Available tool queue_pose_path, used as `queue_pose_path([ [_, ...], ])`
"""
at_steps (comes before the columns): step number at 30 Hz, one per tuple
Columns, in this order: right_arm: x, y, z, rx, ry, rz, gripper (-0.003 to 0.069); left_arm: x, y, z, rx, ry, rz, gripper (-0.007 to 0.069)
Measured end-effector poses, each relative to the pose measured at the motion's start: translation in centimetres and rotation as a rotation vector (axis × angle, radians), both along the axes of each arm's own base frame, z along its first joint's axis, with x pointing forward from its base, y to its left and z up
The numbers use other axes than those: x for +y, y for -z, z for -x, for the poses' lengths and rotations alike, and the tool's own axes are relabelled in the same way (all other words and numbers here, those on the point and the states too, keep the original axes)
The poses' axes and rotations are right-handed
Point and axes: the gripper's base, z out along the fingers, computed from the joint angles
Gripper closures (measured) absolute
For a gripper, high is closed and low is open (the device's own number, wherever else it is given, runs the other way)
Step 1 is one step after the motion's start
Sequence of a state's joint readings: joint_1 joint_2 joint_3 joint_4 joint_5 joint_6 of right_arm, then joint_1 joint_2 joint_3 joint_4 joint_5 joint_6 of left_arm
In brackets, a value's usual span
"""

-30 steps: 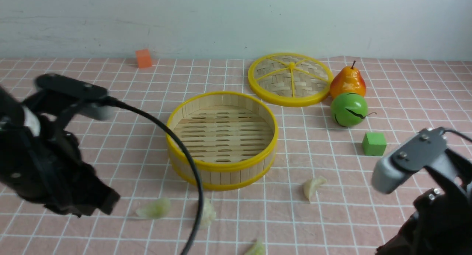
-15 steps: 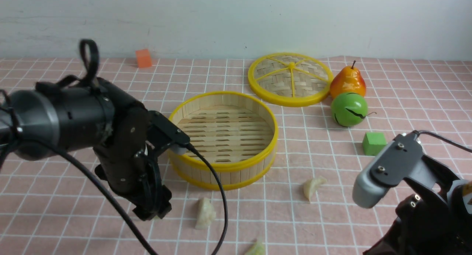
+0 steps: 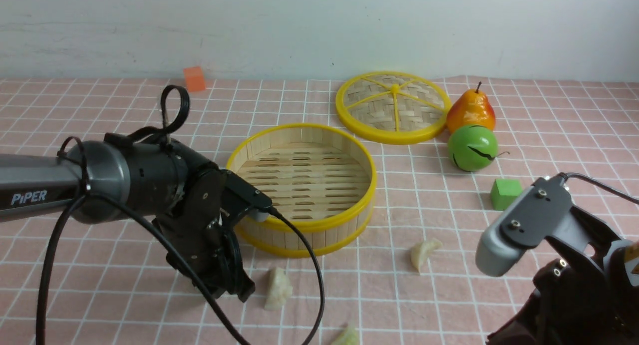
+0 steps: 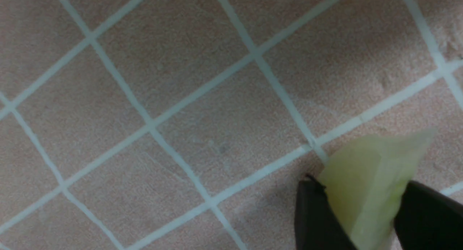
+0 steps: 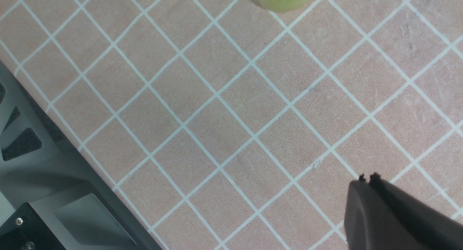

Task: Put the dumplings into the steamer on the table with the pink tablecloth.
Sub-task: 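Reach for and grasp a dumpling on the table with the left gripper, then place the dumpling into the bamboo steamer basket with the left gripper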

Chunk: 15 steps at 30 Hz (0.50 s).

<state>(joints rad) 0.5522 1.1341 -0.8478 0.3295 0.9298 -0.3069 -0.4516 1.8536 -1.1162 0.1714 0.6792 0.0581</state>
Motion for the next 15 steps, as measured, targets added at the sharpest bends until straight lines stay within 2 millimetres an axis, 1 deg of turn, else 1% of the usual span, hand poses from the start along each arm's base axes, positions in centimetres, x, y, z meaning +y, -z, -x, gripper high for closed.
queue_pose_path([
  [6, 0.0, 0.0, 0.0, 0.001, 0.0, 0.0, 0.0669, 0.0, -0.1, 0.2, 0.013, -0.011, 0.003, 0.0376],
  [8, 0.0, 0.0, 0.0, 0.001, 0.0, 0.0, 0.0666, 0.1, -1.1, 0.4, 0.026, -0.035, 0.011, 0.0376],
  [10, 0.0, 0.0, 0.0, 0.0, 0.0, 0.0, 0.0665, 0.0, -2.9, 0.3, 0.002, -0.066, 0.036, 0.0377],
  [12, 0.0, 0.0, 0.0, -0.003, 0.001, -0.002, 0.0663, -0.4, -5.8, -0.2, -0.046, -0.115, 0.095, 0.0377],
  [13, 0.0, 0.0, -0.1, -0.004, 0.002, -0.002, 0.0662, -0.8, -7.8, -0.6, -0.077, -0.144, 0.142, 0.0379],
  [15, 0.0, 0.0, -0.1, -0.006, 0.003, -0.003, 0.0661, -1.3, -10.5, -1.1, -0.109, -0.179, 0.21, 0.0379],
])
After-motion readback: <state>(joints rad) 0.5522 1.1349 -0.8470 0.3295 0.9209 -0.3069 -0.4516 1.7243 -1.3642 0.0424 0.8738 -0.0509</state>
